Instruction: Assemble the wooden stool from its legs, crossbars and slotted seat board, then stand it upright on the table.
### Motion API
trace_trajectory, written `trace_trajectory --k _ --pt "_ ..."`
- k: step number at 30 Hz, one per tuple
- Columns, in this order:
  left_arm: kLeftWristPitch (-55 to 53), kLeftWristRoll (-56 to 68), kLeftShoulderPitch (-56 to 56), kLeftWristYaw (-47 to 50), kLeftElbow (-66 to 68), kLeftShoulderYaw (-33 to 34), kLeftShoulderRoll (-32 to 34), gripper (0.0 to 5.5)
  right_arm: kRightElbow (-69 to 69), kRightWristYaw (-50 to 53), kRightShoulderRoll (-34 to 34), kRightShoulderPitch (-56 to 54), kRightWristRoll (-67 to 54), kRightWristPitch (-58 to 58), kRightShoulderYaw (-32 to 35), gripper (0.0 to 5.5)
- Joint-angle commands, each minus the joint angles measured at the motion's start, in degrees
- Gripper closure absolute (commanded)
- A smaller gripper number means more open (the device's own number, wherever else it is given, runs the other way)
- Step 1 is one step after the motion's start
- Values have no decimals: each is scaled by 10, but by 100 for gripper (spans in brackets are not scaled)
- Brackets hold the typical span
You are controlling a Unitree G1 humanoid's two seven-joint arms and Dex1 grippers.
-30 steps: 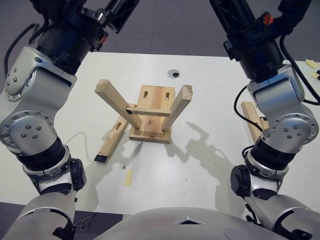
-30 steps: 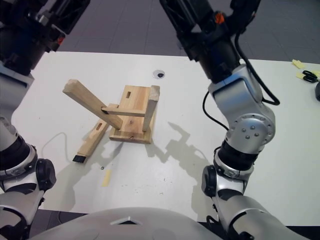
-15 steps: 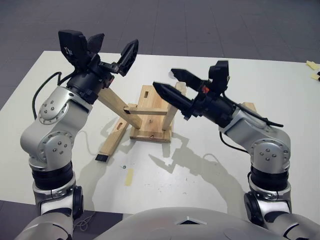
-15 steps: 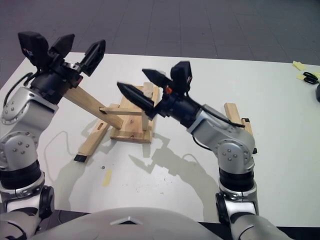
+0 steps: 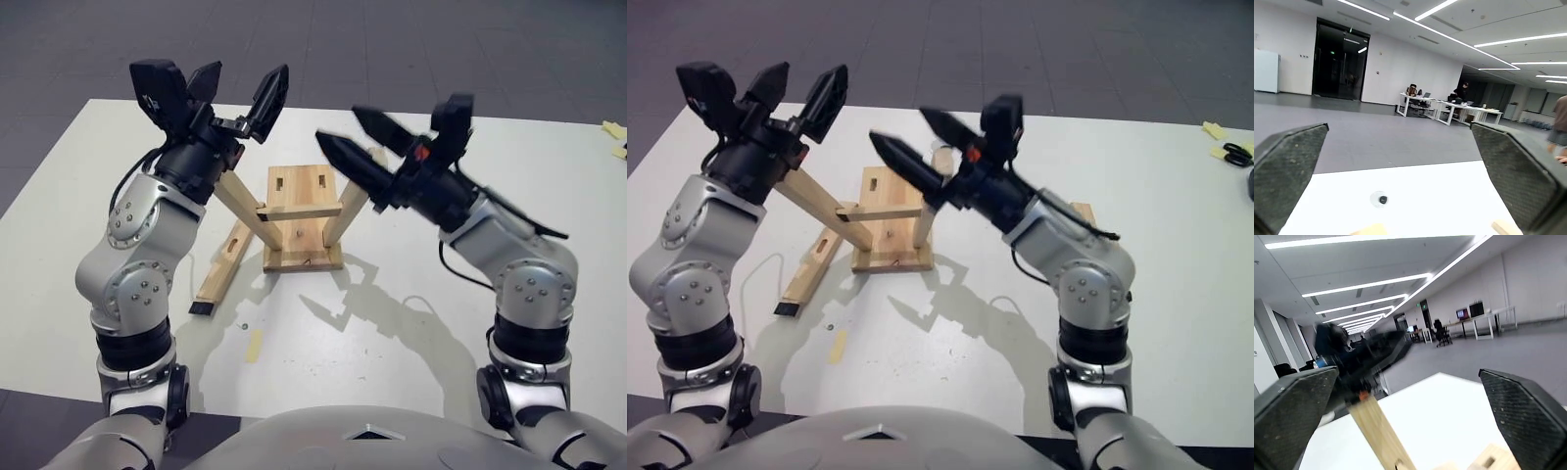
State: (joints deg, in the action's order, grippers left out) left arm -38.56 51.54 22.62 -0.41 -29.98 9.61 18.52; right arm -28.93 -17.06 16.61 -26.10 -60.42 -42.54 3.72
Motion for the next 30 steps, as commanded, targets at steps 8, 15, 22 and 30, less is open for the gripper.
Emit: trace_trajectory --k 8,15,22,30 --pt "-35 63 37 15 57 78 21 10 39 31 -20 -120 -14 19 17 17" --pt "-29 37 4 7 71 52 1 10 174 -38 -32 46 106 41 -80 17" --pt "-12 12 -67 -1 80 43 -12 10 170 3 -62 1 69 59 14 17" --pt "-7 12 -39 -7 101 61 -3 10 156 52 -66 -9 17 59 103 17"
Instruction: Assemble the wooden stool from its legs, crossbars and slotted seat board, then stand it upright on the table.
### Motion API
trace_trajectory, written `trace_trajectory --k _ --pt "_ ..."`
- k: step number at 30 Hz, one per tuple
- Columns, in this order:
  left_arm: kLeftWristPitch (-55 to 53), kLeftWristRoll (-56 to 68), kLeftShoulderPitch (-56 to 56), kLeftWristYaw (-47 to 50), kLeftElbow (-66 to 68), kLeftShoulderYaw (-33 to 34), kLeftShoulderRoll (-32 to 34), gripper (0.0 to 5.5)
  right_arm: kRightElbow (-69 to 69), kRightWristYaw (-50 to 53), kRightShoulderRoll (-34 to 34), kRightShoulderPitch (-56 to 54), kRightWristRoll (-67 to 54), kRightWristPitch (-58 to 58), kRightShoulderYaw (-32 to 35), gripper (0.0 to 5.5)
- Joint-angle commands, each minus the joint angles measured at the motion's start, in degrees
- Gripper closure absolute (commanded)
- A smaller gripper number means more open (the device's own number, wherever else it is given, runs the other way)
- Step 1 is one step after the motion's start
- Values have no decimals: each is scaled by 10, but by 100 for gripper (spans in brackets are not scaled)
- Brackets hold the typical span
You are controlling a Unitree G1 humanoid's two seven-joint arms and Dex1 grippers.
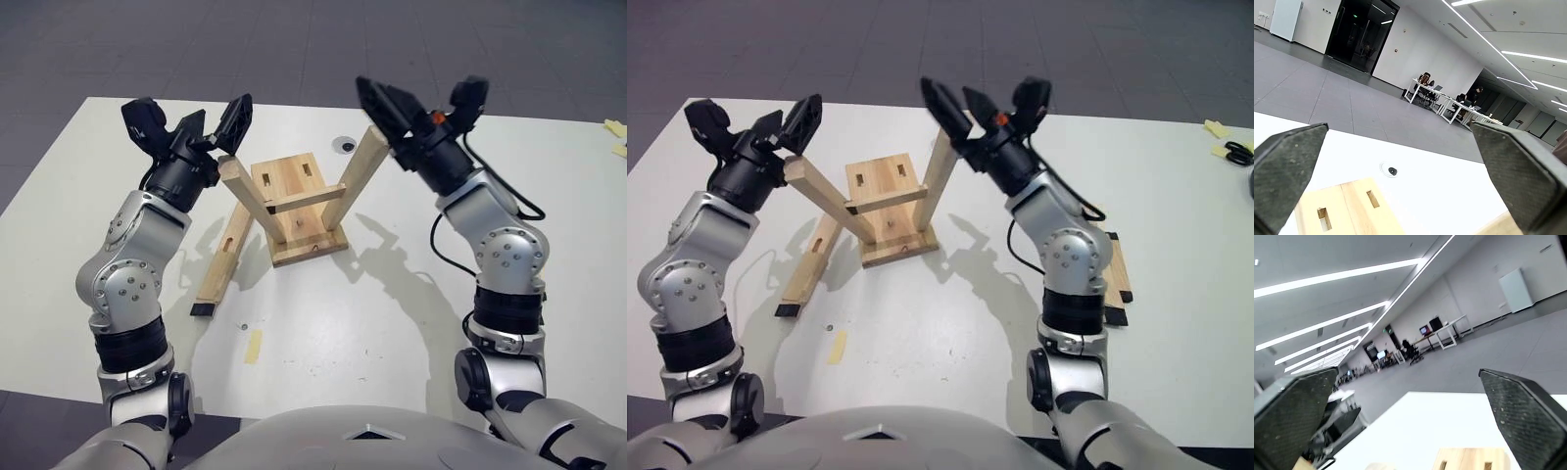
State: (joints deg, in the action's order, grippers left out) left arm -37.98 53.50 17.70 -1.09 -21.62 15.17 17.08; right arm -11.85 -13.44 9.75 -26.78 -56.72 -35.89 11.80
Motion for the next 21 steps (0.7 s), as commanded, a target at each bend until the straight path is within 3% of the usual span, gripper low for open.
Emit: trace_trajectory --k 1,7,12,16,21 --pt "-12 -8 14 0 21 11 13 10 -18 21 5 0 -27 -9 31 17" --pt "-23 -30 -7 -9 21 13 35 10 -40 61 36 26 -57 -7 98 17" --pt "-42 -133 -66 -49 -40 -103 92 10 -39 78 67 33 -37 1 123 17" --pt "-89 -115 -45 -136 -194 -208 149 10 -43 75 90 37 -27 -4 125 17" --pt "-100 -99 88 -141 -177 -230 87 10 -60 60 101 38 -38 -5 120 17"
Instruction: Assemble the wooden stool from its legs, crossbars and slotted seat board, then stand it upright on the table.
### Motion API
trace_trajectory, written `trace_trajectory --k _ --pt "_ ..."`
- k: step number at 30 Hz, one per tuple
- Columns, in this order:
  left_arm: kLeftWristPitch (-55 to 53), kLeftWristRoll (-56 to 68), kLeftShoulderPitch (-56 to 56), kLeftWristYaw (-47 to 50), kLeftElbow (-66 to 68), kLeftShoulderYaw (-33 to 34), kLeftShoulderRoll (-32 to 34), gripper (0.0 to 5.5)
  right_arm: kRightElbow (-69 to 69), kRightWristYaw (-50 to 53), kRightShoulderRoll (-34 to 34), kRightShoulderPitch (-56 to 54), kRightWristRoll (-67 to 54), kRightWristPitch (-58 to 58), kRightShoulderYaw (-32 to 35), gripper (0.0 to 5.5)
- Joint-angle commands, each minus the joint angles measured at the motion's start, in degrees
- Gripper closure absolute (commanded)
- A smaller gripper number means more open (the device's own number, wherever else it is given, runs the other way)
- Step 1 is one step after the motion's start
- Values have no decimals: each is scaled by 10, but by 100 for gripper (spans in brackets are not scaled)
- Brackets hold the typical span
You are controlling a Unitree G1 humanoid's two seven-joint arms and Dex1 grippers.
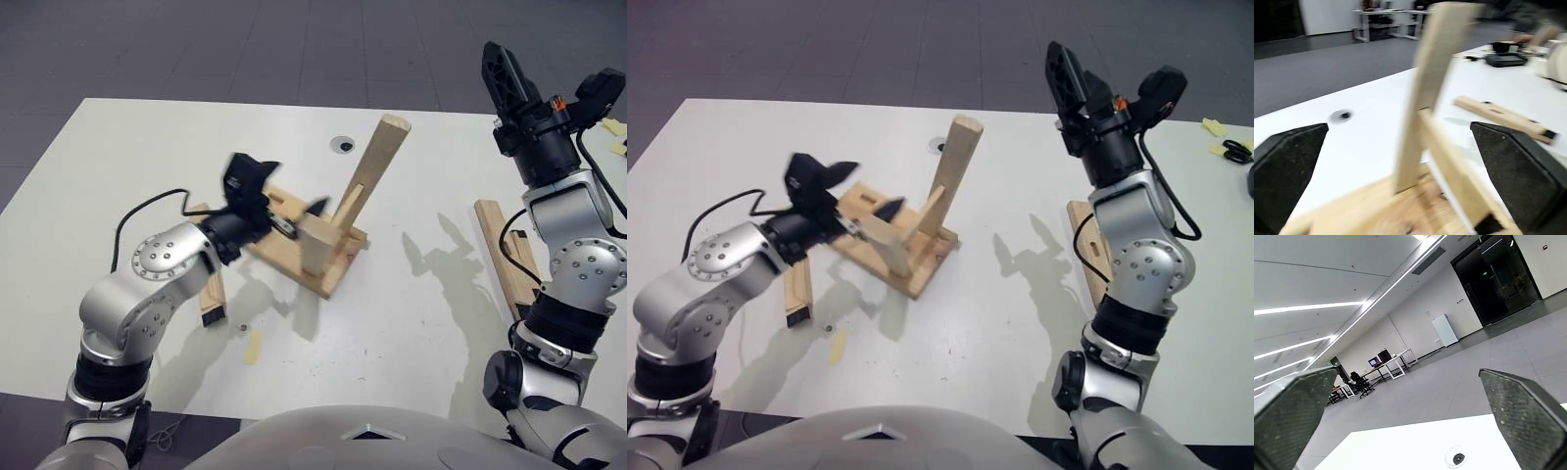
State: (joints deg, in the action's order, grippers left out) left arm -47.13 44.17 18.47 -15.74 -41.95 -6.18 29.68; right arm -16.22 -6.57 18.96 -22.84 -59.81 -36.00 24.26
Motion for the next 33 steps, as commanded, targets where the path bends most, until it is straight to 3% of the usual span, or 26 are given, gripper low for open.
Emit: trace_trajectory --k 1,5,10,13,18,23,28,33 --pt "-6 -22 90 14 40 -24 -48 10 -22 -14 8 -11 -16 -6 -10 17" --pt "-2 -55 80 22 55 -15 -48 10 -64 -46 25 -29 -135 -46 -9 17" --pt "4 -78 65 6 73 29 -21 10 -118 -180 140 55 -308 -150 12 17" --pt "9 -85 53 -7 92 72 1 10 -146 -258 205 119 -305 -190 13 17" --pt "14 -99 32 -24 110 105 19 10 -187 -350 261 184 -192 -184 -39 17" --pt "17 -110 35 -11 111 99 0 10 -176 -306 252 182 68 -82 -169 17" --pt "19 -121 28 -6 120 101 -9 10 -91 -289 278 163 286 47 -226 17" --pt "19 -128 21 -1 118 79 -34 10 24 -174 198 48 435 164 -235 17"
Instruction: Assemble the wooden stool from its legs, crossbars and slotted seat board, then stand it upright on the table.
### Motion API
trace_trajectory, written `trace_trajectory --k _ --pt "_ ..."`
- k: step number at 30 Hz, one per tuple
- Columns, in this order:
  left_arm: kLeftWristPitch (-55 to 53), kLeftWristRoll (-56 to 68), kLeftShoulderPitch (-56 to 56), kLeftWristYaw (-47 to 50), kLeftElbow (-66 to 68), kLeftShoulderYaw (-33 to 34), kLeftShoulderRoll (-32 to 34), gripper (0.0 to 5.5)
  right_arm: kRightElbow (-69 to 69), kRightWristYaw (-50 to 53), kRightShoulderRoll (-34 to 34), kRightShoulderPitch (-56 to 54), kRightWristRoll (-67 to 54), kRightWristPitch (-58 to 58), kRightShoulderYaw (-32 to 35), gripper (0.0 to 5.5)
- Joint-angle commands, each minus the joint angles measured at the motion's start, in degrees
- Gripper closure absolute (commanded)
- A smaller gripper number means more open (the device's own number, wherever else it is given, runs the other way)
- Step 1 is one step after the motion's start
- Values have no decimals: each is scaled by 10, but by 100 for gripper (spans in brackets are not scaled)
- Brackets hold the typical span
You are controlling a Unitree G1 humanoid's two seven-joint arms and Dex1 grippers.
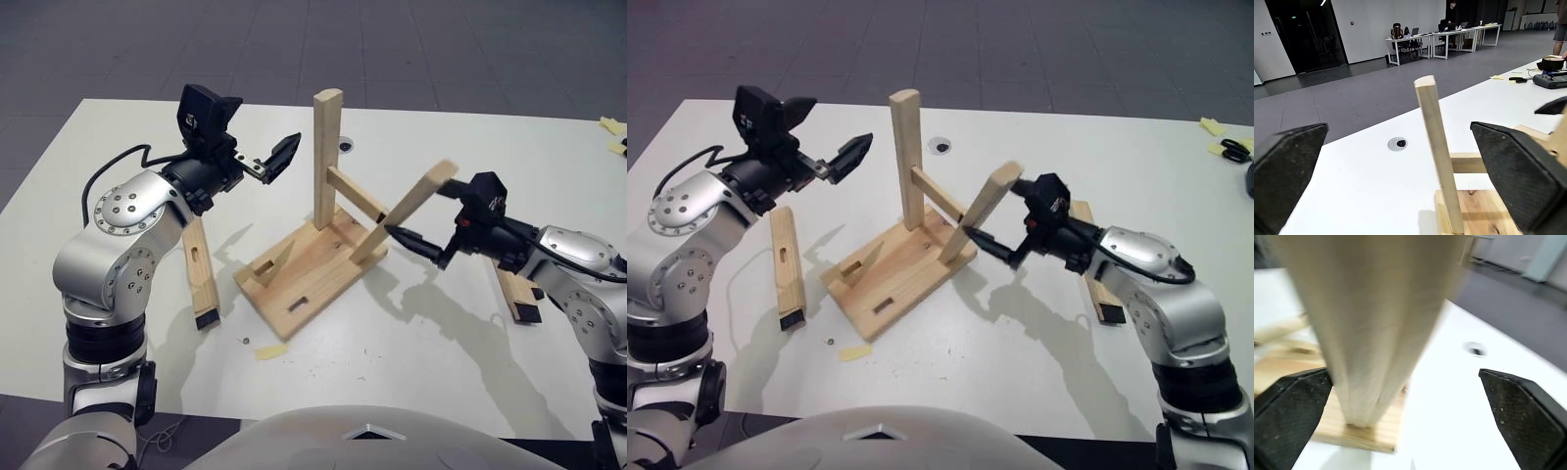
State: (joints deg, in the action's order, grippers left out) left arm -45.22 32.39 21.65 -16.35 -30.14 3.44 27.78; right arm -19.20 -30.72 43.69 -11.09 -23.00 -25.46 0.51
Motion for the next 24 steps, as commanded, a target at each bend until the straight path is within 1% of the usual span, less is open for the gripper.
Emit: trace_trajectory --k 1,3,4,6,11,13,16,19,22,24 --pt "-2 -11 -14 5 -4 -21 -18 10 64 73 -66 -77 72 75 3 17" --pt "-4 -12 -20 -1 -10 -29 -22 10 73 87 -102 -83 63 93 18 17" --pt "-5 -11 -22 -1 -12 -28 -24 10 73 85 -113 -82 48 84 26 17" --pt "-4 -14 -26 0 -12 -20 -21 10 78 75 -115 -69 39 79 42 17" --pt "2 -25 -28 6 -1 7 -14 10 103 87 -131 -51 -21 57 137 17" --pt "2 -28 -28 9 -3 9 -18 10 126 102 -128 -35 -7 60 157 17" --pt "2 -33 -31 12 -7 6 -21 10 136 93 -90 24 62 48 119 17" --pt "2 -41 -35 13 -12 8 -19 10 133 67 -62 69 132 56 54 17" --pt "9 -64 -34 19 -4 18 -4 10 134 53 -56 111 184 73 6 17" --pt "10 -70 -28 21 8 29 -5 10 114 36 -61 138 190 74 -12 17"
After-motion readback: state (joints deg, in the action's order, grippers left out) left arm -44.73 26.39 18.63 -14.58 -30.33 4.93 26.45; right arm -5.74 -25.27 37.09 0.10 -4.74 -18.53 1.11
